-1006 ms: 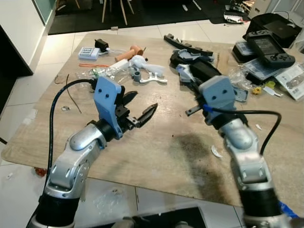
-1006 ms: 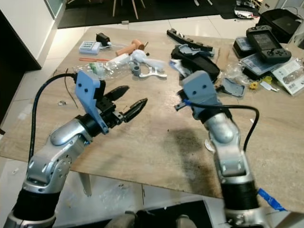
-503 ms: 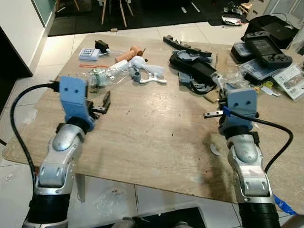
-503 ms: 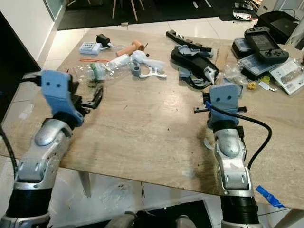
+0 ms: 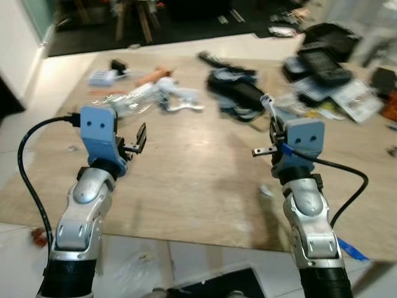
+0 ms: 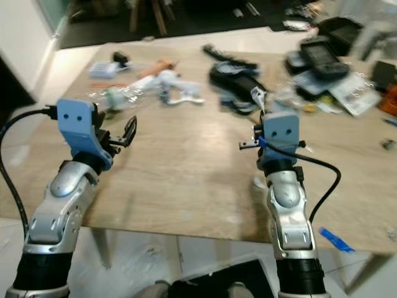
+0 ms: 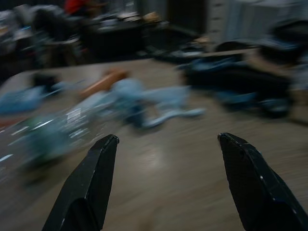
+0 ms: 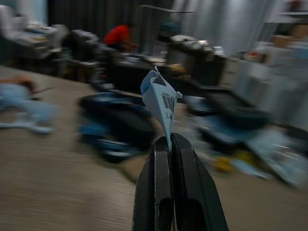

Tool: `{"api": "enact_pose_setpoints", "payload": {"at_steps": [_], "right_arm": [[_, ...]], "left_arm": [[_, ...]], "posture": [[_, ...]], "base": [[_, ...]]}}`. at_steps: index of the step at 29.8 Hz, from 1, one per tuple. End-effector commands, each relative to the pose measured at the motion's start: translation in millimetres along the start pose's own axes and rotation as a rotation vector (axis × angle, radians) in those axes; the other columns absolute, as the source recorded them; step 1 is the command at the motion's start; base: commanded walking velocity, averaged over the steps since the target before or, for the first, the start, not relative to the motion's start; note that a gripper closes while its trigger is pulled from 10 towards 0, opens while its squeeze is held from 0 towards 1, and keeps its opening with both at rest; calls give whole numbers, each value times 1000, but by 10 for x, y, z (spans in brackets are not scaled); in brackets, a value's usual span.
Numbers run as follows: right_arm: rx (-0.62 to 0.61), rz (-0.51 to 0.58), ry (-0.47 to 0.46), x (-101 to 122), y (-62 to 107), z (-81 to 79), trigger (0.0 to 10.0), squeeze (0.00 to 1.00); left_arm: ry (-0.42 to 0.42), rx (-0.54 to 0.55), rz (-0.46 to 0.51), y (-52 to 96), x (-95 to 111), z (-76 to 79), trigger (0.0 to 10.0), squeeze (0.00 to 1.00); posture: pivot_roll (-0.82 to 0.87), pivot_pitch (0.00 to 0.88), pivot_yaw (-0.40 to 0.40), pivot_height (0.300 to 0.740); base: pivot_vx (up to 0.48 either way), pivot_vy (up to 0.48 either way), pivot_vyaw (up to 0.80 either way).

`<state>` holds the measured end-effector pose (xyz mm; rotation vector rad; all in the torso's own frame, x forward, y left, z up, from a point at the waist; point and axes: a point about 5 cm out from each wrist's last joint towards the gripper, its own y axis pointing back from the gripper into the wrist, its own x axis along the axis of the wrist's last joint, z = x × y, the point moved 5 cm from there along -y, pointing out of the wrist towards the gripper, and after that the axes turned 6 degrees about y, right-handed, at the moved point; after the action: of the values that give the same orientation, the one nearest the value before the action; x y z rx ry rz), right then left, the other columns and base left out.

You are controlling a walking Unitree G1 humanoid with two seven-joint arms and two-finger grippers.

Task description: Picking trash to rubbish bin

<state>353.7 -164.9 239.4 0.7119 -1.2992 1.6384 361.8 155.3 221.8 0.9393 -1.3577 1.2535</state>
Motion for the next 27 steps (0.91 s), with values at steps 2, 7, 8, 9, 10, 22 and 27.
{"api": "enact_pose_setpoints", "payload": {"at_steps": [2, 7, 8, 9, 10, 22, 27], "right_arm": [[3, -15, -11, -58, 45, -24, 10000, 0], [15, -12, -19, -50, 53, -64, 10000, 0], [17, -12, -19, -53, 57, -70, 10000, 0], [17, -12, -19, -53, 57, -70, 10000, 0], [18, -12, -19, -55, 58, -73, 10000, 0], [13, -21, -28, -78, 70, -92, 10000, 0], [1, -24, -28, -84, 75, -80, 10000, 0]], "left_arm": [[-5, -17, 10, 12, 4, 56, 10000, 0], [-18, -36, 3, 4, -19, 110, 10000, 0], [-26, -38, 5, -2, -16, 109, 10000, 0], [-26, -38, 5, -2, -16, 109, 10000, 0], [-28, -38, 5, -5, -15, 107, 10000, 0], [-60, -56, 4, -31, 7, 108, 10000, 0], [-75, -71, 6, -40, 12, 129, 10000, 0]], "posture": [[-21, 137, 48, 740], [-22, 136, 47, 740], [-20, 137, 46, 740], [-20, 137, 46, 740], [-20, 137, 46, 740], [-13, 154, 48, 740], [-12, 159, 48, 740]], "base": [[0, 0, -800], [0, 0, -800], [0, 0, -800], [0, 0, -800], [0, 0, -800], [0, 0, -800], [0, 0, -800]]}}
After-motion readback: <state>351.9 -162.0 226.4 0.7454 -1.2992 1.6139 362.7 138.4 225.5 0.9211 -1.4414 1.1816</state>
